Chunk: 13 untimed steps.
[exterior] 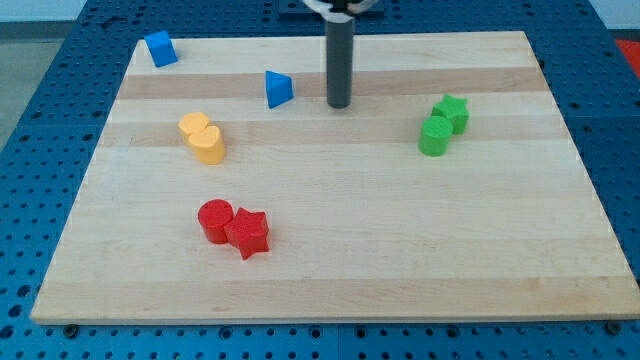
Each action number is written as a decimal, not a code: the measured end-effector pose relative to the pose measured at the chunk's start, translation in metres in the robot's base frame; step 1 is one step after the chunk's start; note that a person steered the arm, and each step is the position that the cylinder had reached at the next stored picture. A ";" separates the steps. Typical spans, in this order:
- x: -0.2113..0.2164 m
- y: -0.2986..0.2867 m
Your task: Push the blue triangle towards blue cube
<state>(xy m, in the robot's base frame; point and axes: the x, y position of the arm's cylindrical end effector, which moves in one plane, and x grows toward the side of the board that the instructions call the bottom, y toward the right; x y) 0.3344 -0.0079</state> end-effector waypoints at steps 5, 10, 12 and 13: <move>-0.026 -0.105; -0.096 -0.009; -0.072 0.012; -0.059 0.000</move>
<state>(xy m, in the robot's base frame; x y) 0.2752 -0.0083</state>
